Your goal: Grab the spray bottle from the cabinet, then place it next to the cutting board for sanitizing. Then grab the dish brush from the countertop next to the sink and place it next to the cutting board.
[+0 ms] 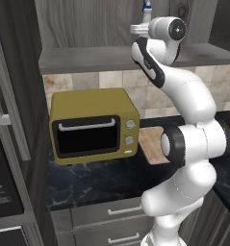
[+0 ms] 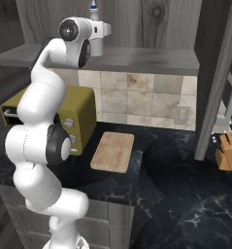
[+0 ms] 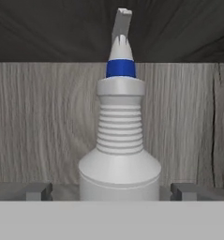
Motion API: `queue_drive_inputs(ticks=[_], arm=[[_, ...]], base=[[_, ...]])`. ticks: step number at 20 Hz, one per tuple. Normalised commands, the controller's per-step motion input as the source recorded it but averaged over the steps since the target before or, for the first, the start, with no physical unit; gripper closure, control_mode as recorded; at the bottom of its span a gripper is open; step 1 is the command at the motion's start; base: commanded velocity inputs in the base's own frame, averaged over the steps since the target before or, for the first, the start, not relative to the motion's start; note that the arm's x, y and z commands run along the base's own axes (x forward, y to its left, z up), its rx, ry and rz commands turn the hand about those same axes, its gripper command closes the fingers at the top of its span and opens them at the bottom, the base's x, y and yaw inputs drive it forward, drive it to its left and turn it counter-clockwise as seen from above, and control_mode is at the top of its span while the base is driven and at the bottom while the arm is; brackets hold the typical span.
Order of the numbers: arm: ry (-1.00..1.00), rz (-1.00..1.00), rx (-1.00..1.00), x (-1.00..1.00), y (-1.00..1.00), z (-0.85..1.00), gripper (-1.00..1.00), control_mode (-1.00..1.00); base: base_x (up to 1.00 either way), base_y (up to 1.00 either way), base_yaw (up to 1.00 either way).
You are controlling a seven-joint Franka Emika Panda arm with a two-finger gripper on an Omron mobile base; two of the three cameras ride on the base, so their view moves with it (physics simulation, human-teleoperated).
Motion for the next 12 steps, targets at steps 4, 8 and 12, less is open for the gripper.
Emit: queue_drive_inputs(ticks=[4, 8, 12], arm=[[0.06, 0.01, 0.0, 0.13, -0.01, -0.14, -1.0, -1.0], [0.06, 0.0, 0.0, 0.24, -0.18, -0.07, -1.0, -1.0], [0.03, 0.0, 0.0, 0.28, -0.07, -0.09, -1.0, -1.0]], base=[[0.0, 0.0, 0.0], [0.0, 0.0, 0.0], [0.0, 0.0, 0.0]])
